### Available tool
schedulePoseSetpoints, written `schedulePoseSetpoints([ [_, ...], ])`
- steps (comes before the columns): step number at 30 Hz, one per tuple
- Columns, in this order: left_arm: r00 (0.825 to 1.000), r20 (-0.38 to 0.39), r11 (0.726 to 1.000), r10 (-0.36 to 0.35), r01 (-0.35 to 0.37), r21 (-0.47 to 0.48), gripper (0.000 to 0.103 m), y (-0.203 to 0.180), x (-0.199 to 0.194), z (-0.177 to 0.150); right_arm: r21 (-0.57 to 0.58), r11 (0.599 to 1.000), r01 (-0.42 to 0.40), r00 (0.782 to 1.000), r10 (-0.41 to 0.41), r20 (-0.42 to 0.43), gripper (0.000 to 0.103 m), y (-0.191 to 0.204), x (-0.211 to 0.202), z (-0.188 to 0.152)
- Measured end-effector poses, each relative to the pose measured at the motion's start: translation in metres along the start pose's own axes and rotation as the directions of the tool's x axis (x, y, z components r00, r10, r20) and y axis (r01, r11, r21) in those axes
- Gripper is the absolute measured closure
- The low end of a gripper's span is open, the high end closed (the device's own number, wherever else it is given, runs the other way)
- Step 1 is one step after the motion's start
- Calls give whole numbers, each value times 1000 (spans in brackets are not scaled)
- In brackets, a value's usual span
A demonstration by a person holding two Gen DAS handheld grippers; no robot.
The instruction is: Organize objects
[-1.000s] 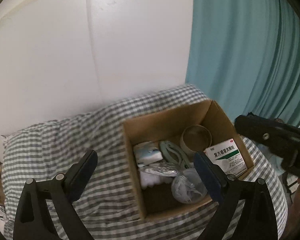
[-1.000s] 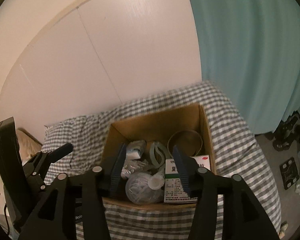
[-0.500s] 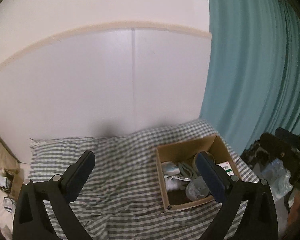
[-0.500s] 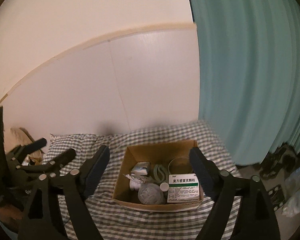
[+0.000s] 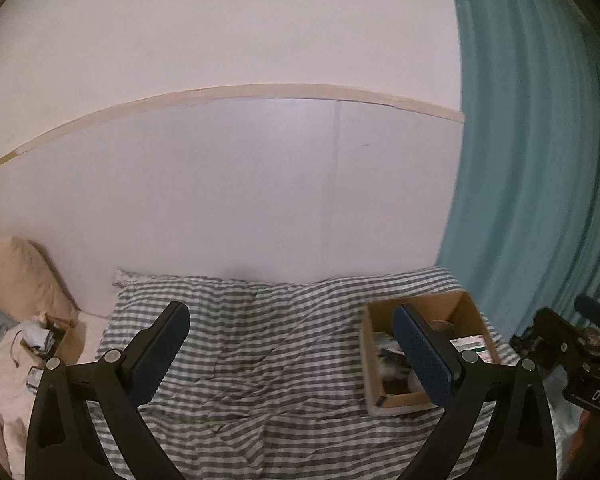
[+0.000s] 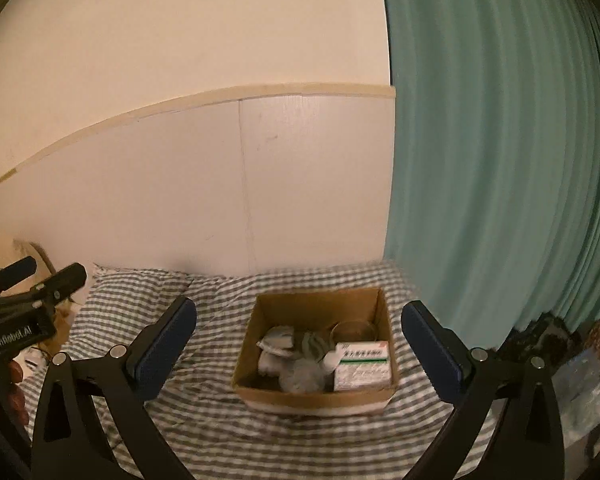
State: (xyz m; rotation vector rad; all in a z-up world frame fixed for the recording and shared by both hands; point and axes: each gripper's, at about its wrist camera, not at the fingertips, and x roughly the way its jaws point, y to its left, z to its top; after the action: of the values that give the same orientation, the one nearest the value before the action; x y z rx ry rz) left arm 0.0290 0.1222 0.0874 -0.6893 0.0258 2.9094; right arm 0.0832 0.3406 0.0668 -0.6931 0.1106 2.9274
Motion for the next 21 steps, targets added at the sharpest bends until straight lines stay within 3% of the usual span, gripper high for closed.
schedulePoseSetpoints([
  [6,998,36,998,43,-41,-54,0,11,0,-18,-49,997,63,998,-62,7,0,0,9,-15],
  [9,996,66,997,64,-60,-50,0,11,-3,-23,-47,998,48,999,-47,18,0,0,13,-16],
  [11,996,61,997,70,-67,-37,0,11,-3,-25,-35,999,19,1000,-18,19,0,0,17,-19],
  [21,997,18,998,69,-69,-12,0,4,5,-35,-39,999,20,1000,-21,-23,0,2,31,-28],
])
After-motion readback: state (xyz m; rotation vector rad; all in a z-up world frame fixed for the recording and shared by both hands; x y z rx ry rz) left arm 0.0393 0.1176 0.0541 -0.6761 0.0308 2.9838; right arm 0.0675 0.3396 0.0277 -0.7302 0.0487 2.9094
